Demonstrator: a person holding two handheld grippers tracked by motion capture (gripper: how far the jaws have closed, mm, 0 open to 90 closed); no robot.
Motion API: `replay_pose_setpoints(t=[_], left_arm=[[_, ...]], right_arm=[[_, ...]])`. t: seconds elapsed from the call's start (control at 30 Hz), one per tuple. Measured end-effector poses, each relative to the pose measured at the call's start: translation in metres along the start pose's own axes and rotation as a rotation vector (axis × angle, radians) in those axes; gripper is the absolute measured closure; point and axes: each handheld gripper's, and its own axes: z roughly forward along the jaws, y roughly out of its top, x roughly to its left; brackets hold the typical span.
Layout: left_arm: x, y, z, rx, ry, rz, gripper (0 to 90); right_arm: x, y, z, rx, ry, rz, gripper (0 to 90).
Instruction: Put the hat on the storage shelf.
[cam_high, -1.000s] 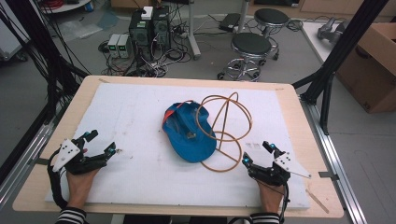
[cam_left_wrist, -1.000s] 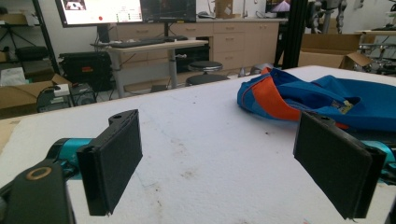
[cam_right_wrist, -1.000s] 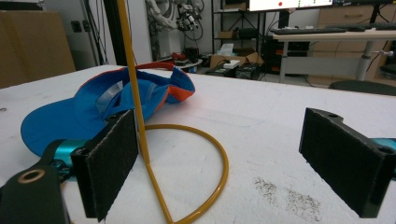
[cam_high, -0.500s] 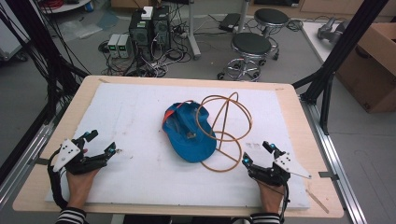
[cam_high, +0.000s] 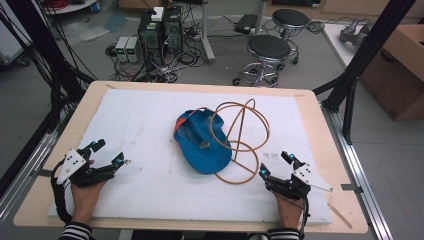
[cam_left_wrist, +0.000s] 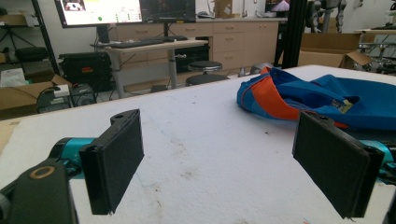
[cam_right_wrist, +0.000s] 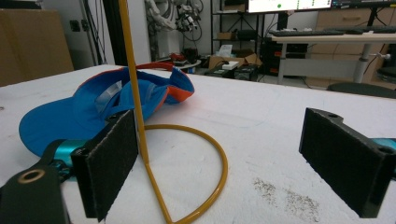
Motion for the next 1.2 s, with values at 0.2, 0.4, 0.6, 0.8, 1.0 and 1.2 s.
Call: replay_pose_setpoints(t=[0.2, 0.4, 0.6, 0.8, 1.0, 1.2], left_arm=[[0.001, 0.0, 0.0, -0.002, 0.004, -0.013, 17.1], [0.005, 0.012, 0.0, 0.018, 0.028, -0.032, 17.3], [0.009, 0.038, 0.005, 0.006, 0.007, -0.066, 16.3], [0.006, 0.078, 0.026, 0.074, -0.061, 0.004, 16.3], [-0.001, 0.114, 0.05, 0.105, -0.115, 0.035, 15.9], [-0.011, 0.141, 0.078, 0.164, -0.162, 0.08, 15.9]], right_arm=[[0.0, 0.0, 0.0, -0.001, 0.0, -0.001, 11.2], [0.0, 0.0, 0.0, -0.002, 0.0, -0.003, 11.2], [0.0, 0.0, 0.0, -0.001, 0.0, -0.004, 11.2], [0.0, 0.0, 0.0, 0.002, 0.001, -0.001, 11.2], [0.0, 0.0, 0.0, 0.004, 0.002, 0.002, 11.2], [0.0, 0.0, 0.0, 0.004, 0.002, 0.003, 11.2]])
